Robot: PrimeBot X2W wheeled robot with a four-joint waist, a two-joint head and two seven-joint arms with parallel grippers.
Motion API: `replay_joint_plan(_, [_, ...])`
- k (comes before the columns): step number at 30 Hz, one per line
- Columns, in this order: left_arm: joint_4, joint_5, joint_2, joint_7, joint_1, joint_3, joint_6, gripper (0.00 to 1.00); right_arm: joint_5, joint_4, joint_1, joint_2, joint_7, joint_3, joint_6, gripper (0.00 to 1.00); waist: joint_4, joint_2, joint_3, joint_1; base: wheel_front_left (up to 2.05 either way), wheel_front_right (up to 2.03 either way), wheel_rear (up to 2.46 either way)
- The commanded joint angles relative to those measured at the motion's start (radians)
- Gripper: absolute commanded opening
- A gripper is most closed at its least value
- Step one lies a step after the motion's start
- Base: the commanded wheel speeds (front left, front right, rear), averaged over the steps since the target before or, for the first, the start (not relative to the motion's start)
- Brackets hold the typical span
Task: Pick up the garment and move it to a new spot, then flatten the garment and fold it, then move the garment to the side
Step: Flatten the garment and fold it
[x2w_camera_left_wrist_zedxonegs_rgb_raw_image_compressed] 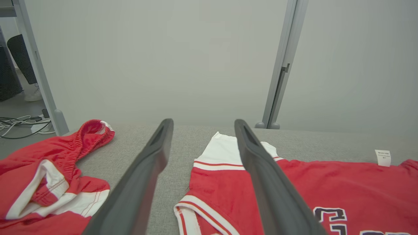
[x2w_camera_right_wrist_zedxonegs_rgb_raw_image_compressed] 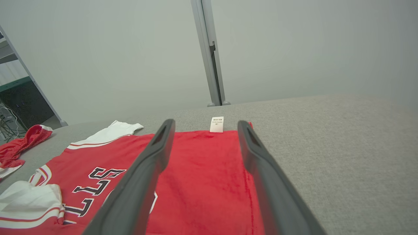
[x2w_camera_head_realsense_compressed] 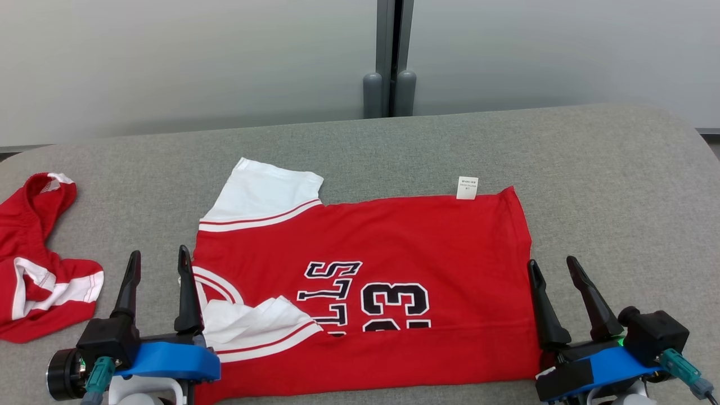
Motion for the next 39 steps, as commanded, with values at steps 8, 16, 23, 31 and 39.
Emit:
replay_joint_plan(8, [0.014,0.0,-0.001,-0.003,-0.029,0.01,-0.004,1.0,0.002,0.025,-0.026,-0.019,-0.003,-0.011,0.001,1.0,-0.003,-0.0001,0.011,0.0001,0.0,0.0,0.0])
replay_joint_plan(16, [0.076,0.02,0.036,-0.003,-0.188,0.022,-0.031,1.0,0.005,0.107,-0.169,-0.083,0.001,0.0,0.001,1.0,-0.011,-0.0001,0.062,0.0001,0.0,0.0,0.0])
replay_joint_plan(23, [0.223,0.016,0.089,-0.003,-0.4,-0.009,-0.052,1.0,0.014,0.192,-0.345,-0.129,0.035,0.03,0.001,1.0,-0.036,-0.0001,0.149,0.0001,0.0,0.0,0.0])
replay_joint_plan(31, [0.43,0.002,0.148,0.007,-0.626,-0.059,-0.064,1.0,0.044,0.286,-0.489,-0.148,0.095,0.084,0.001,1.0,-0.065,-0.0001,0.236,0.0001,0.0,0.0,0.0])
replay_joint_plan(39, [0.627,-0.032,0.191,0.082,-0.804,-0.166,-0.065,1.0,0.069,0.357,-0.604,-0.154,0.112,0.136,0.001,1.0,-0.082,-0.0001,0.319,0.0001,0.0,0.0,0.0])
